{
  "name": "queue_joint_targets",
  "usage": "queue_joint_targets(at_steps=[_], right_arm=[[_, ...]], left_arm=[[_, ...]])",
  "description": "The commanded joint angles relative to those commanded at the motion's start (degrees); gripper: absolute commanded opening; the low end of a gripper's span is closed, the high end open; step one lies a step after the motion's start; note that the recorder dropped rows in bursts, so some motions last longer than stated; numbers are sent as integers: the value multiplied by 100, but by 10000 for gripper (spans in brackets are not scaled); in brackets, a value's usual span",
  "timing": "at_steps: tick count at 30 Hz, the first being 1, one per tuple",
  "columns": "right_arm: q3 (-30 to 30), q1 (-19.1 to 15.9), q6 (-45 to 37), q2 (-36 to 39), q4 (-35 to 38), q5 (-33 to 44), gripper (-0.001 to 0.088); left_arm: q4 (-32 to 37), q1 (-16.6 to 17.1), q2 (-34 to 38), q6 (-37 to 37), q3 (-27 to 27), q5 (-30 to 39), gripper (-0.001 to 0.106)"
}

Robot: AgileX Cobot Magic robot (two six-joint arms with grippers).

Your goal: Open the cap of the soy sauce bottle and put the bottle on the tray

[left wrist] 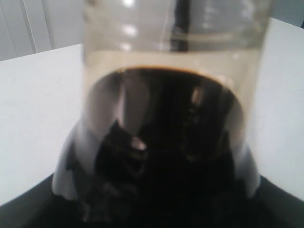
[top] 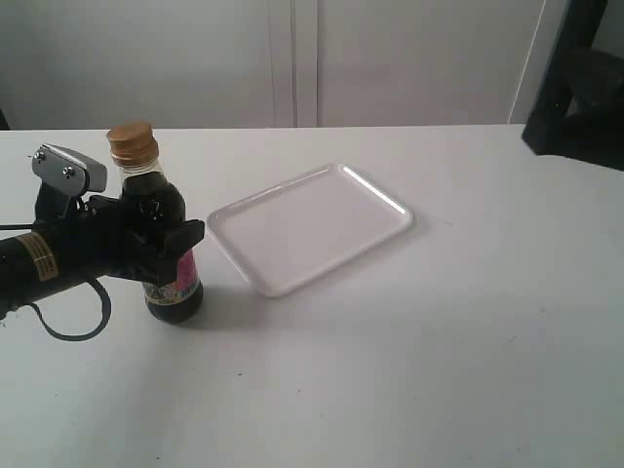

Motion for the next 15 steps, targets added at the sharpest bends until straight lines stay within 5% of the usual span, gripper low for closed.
queue_joint_targets(at_steps=[15], right_arm=[[-864,2152,-2473,1769,2283,-758,0]], left_arm=[[0,0,0,0,0,0,0]])
